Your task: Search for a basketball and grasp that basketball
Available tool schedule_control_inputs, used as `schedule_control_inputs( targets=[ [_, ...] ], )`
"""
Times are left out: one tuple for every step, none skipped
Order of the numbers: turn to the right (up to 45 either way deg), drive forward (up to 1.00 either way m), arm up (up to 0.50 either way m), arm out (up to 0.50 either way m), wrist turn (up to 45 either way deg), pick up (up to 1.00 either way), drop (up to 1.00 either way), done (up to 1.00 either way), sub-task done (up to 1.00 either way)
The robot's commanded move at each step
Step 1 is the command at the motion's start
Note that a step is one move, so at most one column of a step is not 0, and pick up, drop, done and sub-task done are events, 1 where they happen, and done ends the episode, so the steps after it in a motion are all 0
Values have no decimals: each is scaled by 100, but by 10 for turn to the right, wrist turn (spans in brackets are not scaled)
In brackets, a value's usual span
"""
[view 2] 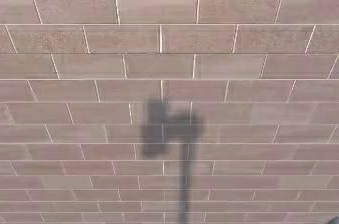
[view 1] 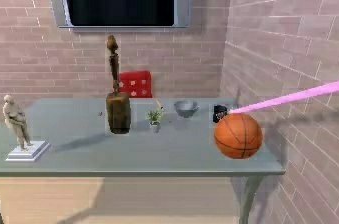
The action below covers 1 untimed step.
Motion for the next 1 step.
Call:
schedule_control_inputs(
  targets=[
    [-450, 0, 0, 0, 0, 0, 0, 0, 0]
  ],
)
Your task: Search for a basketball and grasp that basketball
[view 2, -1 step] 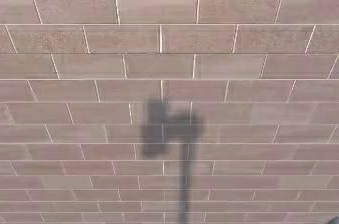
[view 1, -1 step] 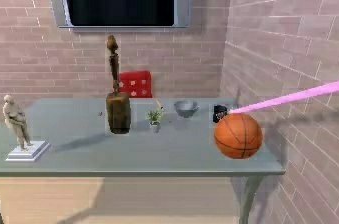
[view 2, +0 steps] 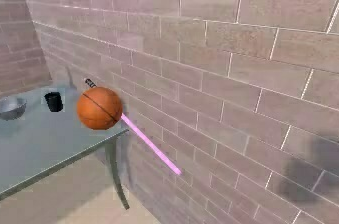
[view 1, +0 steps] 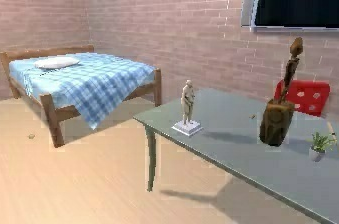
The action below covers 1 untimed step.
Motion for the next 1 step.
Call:
schedule_control_inputs(
  targets=[
    [-150, 0, 0, 0, 0, 0, 0, 0, 0]
  ],
)
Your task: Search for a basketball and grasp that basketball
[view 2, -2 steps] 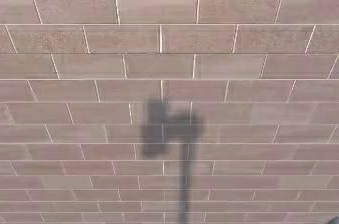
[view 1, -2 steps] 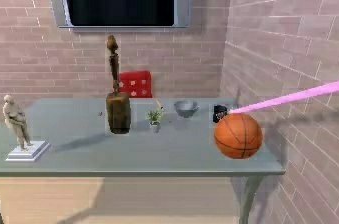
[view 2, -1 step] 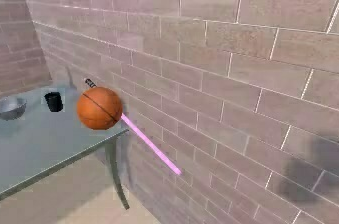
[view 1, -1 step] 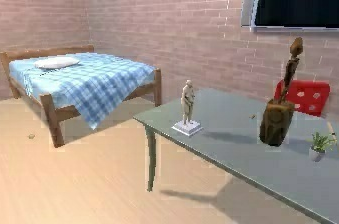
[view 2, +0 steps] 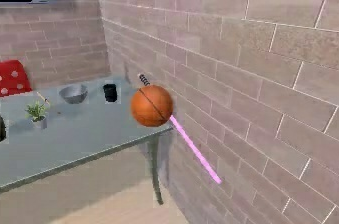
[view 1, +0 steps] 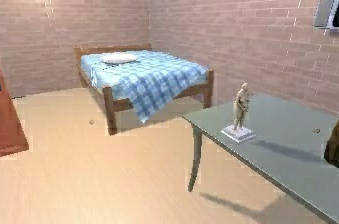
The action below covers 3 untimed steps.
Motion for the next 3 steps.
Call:
schedule_control_inputs(
  targets=[
    [450, 0, 0, 0, 0, 0, 0, 0, 0],
    [450, 0, 0, 0, 0, 0, 0, 0, 0],
    [150, 0, 0, 0, 0, 0, 0, 0, 0]
  ],
)
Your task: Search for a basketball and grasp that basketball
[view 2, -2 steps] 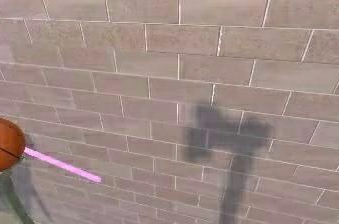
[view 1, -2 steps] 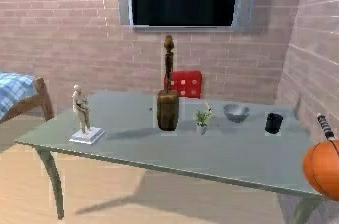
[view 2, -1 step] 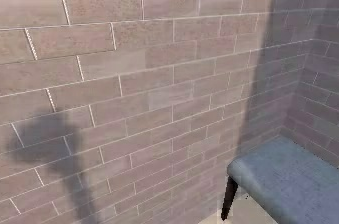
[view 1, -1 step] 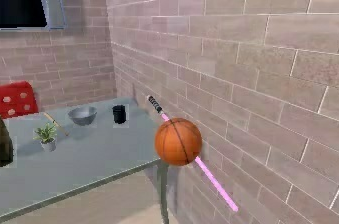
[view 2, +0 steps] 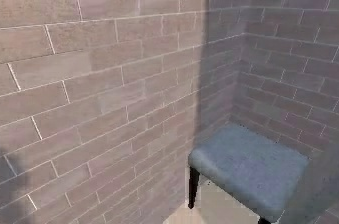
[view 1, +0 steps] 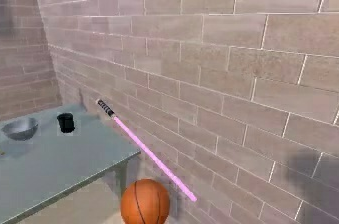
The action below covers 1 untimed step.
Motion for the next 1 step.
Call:
schedule_control_inputs(
  targets=[
    [0, 40, 0, 0, 0, 0, 0, 0, 0]
  ],
)
